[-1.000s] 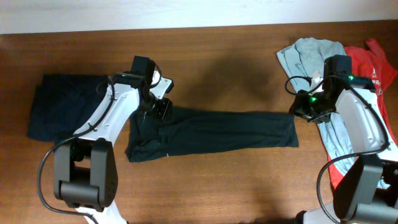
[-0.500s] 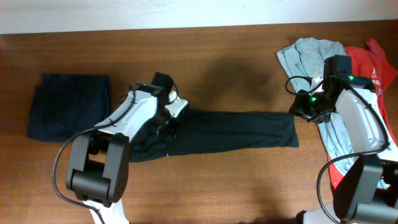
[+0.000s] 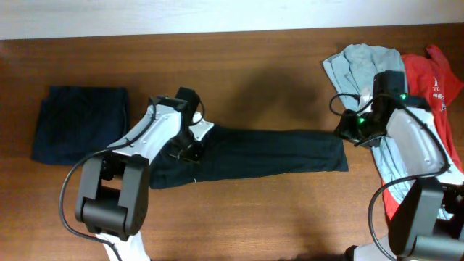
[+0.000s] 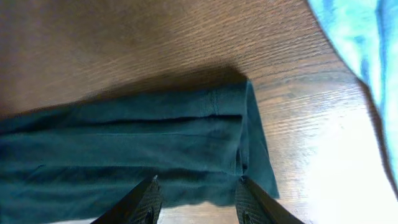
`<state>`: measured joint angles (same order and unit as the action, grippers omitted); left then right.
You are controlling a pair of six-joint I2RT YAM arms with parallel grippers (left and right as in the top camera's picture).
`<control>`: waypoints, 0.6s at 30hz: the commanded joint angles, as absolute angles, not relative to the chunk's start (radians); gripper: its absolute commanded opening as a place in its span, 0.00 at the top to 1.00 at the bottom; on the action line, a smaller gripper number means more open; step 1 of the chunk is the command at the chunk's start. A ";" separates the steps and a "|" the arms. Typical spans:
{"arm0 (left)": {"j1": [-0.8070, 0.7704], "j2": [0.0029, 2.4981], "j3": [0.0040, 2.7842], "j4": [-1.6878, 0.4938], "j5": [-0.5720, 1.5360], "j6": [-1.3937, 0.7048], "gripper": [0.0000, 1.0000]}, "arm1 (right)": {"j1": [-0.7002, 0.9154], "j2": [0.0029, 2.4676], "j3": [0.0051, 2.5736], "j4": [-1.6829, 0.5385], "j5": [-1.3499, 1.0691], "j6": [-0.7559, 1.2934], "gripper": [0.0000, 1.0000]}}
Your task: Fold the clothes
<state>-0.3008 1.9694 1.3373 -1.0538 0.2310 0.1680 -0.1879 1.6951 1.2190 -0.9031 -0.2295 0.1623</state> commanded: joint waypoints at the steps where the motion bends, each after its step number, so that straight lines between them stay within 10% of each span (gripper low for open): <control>1: -0.265 1.940 1.381 -1.048 0.216 0.173 0.99 | -0.162 1.695 1.164 -0.818 -0.236 0.178 0.56; 18: -0.239 1.987 1.375 -0.955 0.156 0.174 0.98 | -0.157 1.790 1.098 -0.717 -0.198 0.199 0.65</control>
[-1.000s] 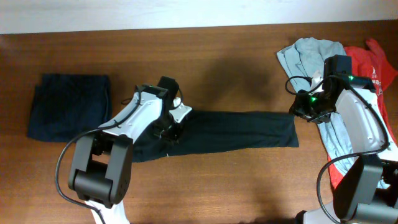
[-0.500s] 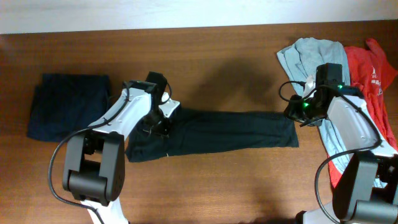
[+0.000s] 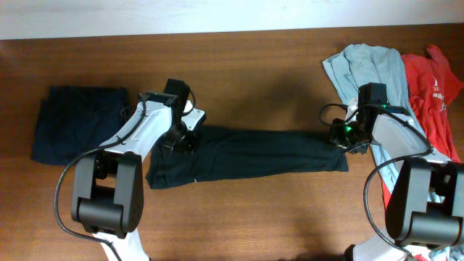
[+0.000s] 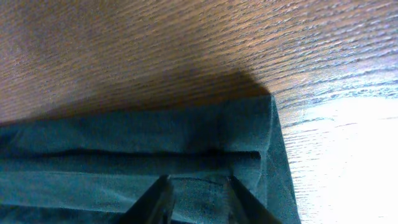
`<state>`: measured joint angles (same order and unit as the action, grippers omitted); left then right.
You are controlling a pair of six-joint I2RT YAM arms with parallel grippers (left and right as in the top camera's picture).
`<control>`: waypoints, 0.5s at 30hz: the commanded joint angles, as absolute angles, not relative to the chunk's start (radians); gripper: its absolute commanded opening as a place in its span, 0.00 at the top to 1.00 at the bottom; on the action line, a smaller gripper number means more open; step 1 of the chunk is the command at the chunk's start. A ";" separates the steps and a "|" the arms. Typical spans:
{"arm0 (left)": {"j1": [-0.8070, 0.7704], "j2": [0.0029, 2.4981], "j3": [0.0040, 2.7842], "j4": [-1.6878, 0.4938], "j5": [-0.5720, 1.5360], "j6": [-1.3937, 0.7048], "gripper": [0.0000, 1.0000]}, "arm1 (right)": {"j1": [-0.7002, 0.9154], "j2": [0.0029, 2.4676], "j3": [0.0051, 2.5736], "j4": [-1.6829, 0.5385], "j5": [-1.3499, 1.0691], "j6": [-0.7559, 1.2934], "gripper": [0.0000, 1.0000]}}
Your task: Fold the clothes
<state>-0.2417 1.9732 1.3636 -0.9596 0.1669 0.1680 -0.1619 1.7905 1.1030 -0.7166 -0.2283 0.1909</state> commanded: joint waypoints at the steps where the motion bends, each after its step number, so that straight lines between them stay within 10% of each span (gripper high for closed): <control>1: -0.239 1.987 1.375 -0.954 0.156 0.174 0.98 | -0.157 1.791 1.098 -0.717 -0.181 0.199 0.64; 7: -0.239 1.987 1.375 -0.953 0.156 0.174 0.98 | -0.157 1.791 1.098 -0.713 -0.146 0.199 0.55; 15: -0.239 1.987 1.375 -0.945 0.156 0.174 0.98 | -0.157 1.777 1.098 -0.725 -0.244 0.199 0.96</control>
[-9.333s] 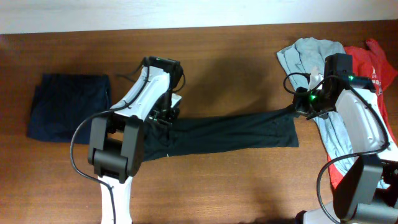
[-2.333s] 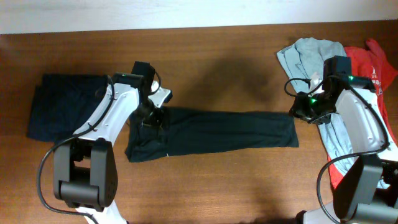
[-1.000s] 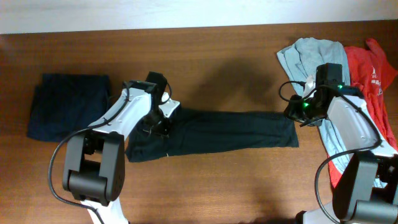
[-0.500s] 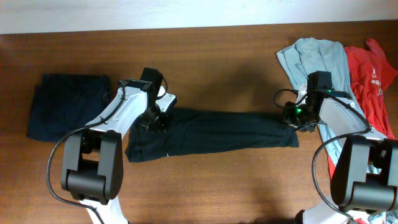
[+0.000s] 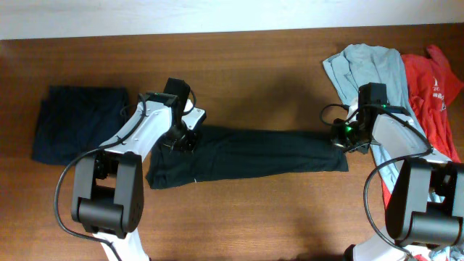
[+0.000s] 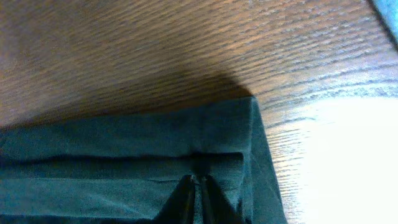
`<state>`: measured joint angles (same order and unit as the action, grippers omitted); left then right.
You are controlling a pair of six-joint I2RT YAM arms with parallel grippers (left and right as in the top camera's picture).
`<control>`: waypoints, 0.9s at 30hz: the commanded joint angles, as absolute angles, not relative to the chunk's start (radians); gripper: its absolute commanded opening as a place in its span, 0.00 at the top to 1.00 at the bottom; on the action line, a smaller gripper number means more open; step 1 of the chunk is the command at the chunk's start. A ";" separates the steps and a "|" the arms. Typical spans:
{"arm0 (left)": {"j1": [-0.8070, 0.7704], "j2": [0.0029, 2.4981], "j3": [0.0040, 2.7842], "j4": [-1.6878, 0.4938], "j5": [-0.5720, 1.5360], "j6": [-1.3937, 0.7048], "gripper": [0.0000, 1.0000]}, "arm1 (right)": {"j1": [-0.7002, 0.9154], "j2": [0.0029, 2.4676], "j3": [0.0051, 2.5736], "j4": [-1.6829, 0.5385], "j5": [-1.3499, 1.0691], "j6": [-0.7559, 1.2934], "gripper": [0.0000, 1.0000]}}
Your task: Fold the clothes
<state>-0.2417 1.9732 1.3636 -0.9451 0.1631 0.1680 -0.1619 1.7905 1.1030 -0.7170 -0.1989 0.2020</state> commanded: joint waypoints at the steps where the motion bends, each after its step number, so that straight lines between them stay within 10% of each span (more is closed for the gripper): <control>1: -0.239 1.987 1.375 -0.946 0.156 0.174 0.98 | -0.157 1.768 1.098 -0.728 -0.249 0.199 0.96; 7: -0.238 1.987 1.375 -0.941 0.148 0.174 0.98 | -0.157 1.673 1.098 -0.755 -0.253 0.199 0.96; 8: -0.238 1.987 1.375 -0.939 0.148 0.174 0.98 | -0.158 1.658 1.098 -0.754 -0.250 0.199 0.91; 9: -0.238 1.987 1.375 -0.937 0.148 0.174 0.98 | -0.158 1.655 1.098 -0.745 -0.235 0.199 0.63; 13: -0.238 1.987 1.375 -0.937 0.148 0.174 0.98 | -0.158 1.689 1.098 -0.723 -0.144 0.199 0.43; 27: -0.238 1.987 1.375 -0.936 0.148 0.174 0.98 | -0.157 1.797 1.098 -0.717 -0.127 0.199 0.62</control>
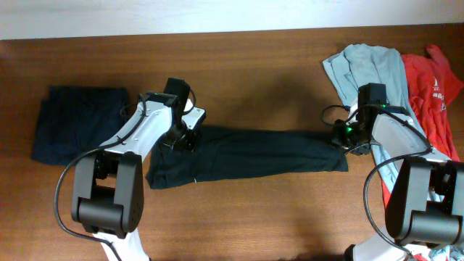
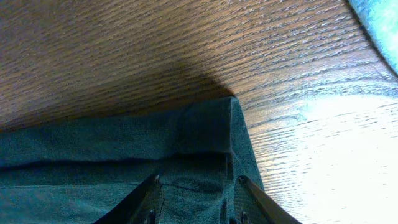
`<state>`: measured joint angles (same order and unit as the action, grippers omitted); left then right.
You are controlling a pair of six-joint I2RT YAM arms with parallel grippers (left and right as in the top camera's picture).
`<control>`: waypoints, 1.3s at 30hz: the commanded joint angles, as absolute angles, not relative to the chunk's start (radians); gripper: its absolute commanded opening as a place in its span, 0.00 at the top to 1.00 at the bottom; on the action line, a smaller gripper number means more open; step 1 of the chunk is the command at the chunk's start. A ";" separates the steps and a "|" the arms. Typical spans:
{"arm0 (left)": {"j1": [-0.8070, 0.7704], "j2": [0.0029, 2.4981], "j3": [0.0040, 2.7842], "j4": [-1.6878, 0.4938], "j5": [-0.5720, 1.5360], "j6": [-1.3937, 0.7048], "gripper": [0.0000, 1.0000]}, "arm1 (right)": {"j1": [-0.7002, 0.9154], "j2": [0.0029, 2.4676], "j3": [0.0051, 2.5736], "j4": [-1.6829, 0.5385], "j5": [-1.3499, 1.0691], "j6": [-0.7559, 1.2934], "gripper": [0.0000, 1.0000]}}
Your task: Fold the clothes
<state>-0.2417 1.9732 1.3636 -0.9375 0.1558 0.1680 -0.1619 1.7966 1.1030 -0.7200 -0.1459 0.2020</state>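
Observation:
A long dark green garment [image 1: 246,156] lies stretched across the table's middle. My left gripper [image 1: 185,138] rests on its upper left corner; the overhead view does not show how its jaws stand. My right gripper [image 1: 341,138] is at the garment's right end. In the right wrist view the right gripper [image 2: 198,186] is open, its two fingers [image 2: 149,199] spread over the folded hem of the dark green garment [image 2: 124,168], close to or touching the cloth. Nothing is pinched between them.
A folded navy garment [image 1: 80,123] lies at the far left. A light blue garment [image 1: 362,65] and a red one [image 1: 435,80] are heaped at the right edge, beside the right arm. The light blue garment's edge [image 2: 382,18] shows in the right wrist view.
My right gripper's fingers were pressed together at the garment's hem; now they stand apart over it. The arms and the garment look unmoved in the overhead view.
First my left gripper sat lower on the garment's left end, and my right gripper was open above the right hem. Then the left was at the upper left corner and the right was low, jaws narrowing. The right gripper was then shut on the hem, and now is open.

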 commanded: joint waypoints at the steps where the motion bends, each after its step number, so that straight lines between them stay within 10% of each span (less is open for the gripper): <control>1: -0.238 1.987 1.375 -0.936 0.148 0.174 0.98 | -0.157 1.797 1.098 -0.713 -0.130 0.199 0.64; 10: -0.238 1.987 1.375 -0.936 0.148 0.174 0.98 | -0.157 1.797 1.098 -0.700 -0.172 0.199 0.96; 34: -0.234 1.987 1.375 -0.951 0.107 0.173 0.97 | -0.157 1.563 1.098 -0.980 0.063 0.295 0.96; 39: -0.232 1.987 1.375 -0.952 0.107 0.173 0.97 | -0.157 1.563 1.098 -0.984 0.061 0.295 0.76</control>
